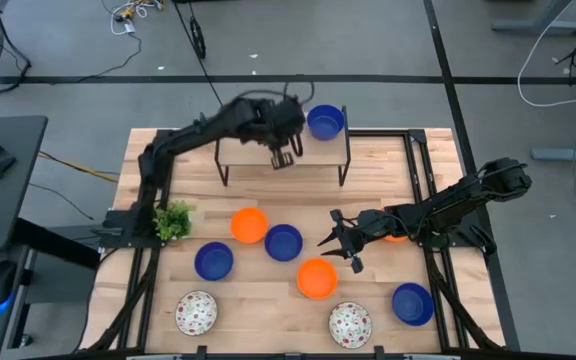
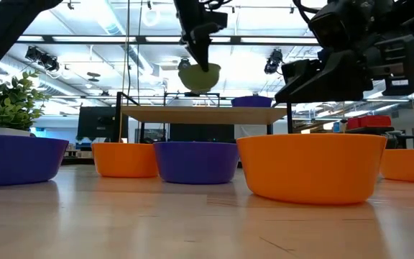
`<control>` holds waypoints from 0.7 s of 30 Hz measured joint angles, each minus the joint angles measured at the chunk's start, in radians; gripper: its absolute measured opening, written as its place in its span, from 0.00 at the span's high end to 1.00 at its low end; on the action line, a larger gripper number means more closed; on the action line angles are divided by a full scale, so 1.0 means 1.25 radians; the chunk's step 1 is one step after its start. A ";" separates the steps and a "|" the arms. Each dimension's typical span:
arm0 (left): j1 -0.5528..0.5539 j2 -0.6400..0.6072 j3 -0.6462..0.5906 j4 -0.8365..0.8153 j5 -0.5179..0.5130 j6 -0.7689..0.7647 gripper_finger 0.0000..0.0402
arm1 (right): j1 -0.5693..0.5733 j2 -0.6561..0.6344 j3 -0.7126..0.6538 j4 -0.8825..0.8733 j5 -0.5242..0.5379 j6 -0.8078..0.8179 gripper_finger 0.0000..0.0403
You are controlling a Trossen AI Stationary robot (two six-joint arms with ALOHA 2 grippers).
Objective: Pick & Place Mini bowls
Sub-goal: Put the green patterned bowl on the shelf
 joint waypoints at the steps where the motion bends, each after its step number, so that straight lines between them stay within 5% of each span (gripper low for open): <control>1: 0.014 0.001 -0.001 0.008 0.017 0.005 0.97 | 0.000 0.000 0.000 0.000 0.000 -0.007 0.70; 21: 0.060 0.084 -0.001 0.062 0.028 0.055 0.97 | -0.002 0.000 0.000 0.006 0.001 -0.032 0.70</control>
